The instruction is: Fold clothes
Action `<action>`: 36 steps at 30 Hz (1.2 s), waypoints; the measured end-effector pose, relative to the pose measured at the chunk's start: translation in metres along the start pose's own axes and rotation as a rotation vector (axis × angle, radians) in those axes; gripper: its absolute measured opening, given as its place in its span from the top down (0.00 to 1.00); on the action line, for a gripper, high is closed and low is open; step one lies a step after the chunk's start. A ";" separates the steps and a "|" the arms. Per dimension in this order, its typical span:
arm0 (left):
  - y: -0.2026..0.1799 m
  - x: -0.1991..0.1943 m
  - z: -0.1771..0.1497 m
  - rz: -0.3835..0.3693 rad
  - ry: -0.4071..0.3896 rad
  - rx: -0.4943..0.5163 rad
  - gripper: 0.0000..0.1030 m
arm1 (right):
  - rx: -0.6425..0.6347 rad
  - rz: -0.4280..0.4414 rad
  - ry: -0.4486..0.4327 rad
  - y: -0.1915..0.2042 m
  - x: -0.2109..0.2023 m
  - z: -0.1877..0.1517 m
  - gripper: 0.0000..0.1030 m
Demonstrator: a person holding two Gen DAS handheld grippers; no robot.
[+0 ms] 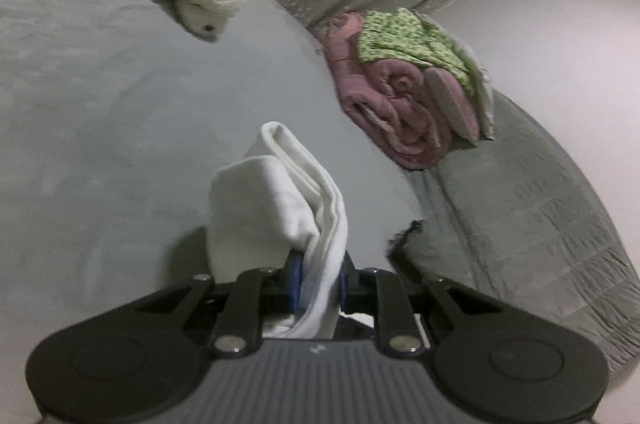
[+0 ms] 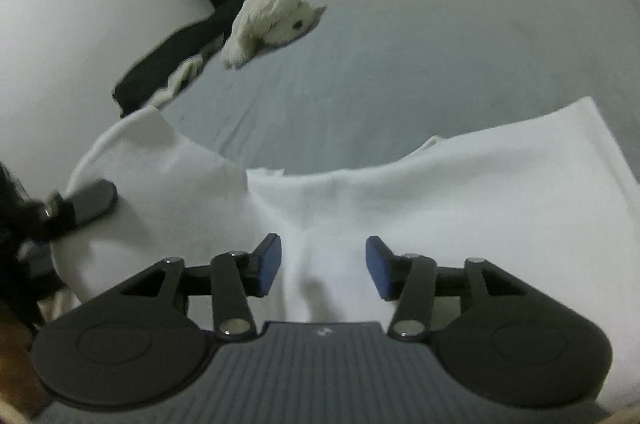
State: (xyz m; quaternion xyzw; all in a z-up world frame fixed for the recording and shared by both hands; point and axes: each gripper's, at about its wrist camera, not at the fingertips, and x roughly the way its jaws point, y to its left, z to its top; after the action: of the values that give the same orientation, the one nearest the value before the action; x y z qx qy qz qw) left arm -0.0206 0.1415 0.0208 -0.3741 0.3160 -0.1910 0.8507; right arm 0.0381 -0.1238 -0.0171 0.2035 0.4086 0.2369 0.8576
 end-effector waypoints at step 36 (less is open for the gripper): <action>-0.046 0.093 -0.048 -0.127 0.216 0.145 0.58 | 0.739 0.269 -0.075 -0.118 -0.074 0.006 0.35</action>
State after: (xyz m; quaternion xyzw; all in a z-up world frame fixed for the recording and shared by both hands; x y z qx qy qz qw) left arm 0.0101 0.0342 -0.0061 -0.3081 0.3668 -0.3061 0.8227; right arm 0.0300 -0.2625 -0.0330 0.5586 0.4043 0.1764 0.7025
